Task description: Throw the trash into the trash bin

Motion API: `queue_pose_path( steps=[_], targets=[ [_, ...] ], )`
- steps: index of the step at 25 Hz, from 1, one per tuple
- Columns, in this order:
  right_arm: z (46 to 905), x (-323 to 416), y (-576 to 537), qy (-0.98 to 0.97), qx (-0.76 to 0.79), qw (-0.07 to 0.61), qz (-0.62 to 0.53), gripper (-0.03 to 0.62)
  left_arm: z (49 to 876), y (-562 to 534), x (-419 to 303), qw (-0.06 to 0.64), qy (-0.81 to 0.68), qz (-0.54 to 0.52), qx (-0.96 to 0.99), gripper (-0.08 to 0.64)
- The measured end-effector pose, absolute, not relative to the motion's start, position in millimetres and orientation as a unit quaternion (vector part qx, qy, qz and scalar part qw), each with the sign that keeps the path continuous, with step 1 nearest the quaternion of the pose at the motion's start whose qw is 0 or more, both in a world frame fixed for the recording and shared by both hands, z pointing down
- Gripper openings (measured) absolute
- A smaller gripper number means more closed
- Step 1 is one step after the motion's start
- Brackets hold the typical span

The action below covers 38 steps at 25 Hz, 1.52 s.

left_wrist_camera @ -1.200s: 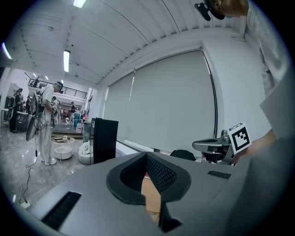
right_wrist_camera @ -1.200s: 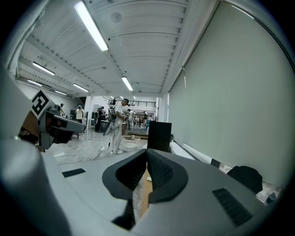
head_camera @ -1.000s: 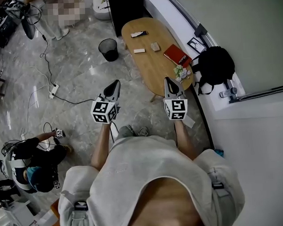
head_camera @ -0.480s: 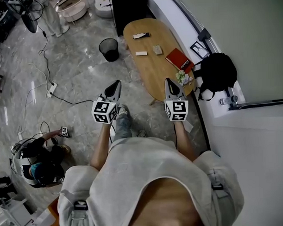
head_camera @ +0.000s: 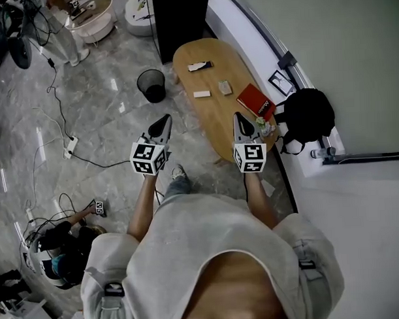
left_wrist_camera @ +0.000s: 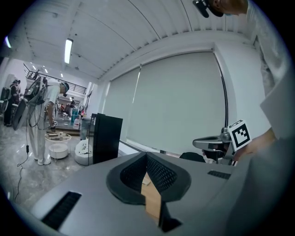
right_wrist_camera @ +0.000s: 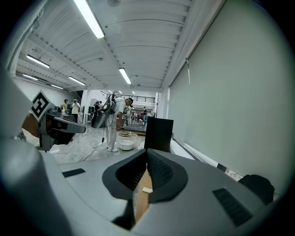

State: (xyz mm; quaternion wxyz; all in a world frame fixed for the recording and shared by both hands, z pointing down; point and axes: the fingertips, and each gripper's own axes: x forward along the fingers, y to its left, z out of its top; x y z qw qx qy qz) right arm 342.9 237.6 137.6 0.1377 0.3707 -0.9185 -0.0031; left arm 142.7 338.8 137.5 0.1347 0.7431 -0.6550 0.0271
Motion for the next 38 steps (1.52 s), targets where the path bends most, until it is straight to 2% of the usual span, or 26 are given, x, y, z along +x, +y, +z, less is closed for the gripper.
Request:
queue_pose_path(
  steps=[12,28,38],
  targets=[
    [135.3,252.0,190.2,-0.911,0.389,0.141,-0.008,0.031,138.9,283.1,39.8,0.135,-0.644,0.018,0.753,0.017],
    [173.9,224.6,156.7,-0.906,0.385,0.173,0.025,0.031,175.7,251.8,15.0,0.176,-0.637,0.031,0.750,0.017],
    [181.3,194.6,68.9,-0.910,0.377,0.169,0.033,0.031,178.5,176.0,-17.7,0.180,-0.649,0.040,0.738,0.017]
  ],
)
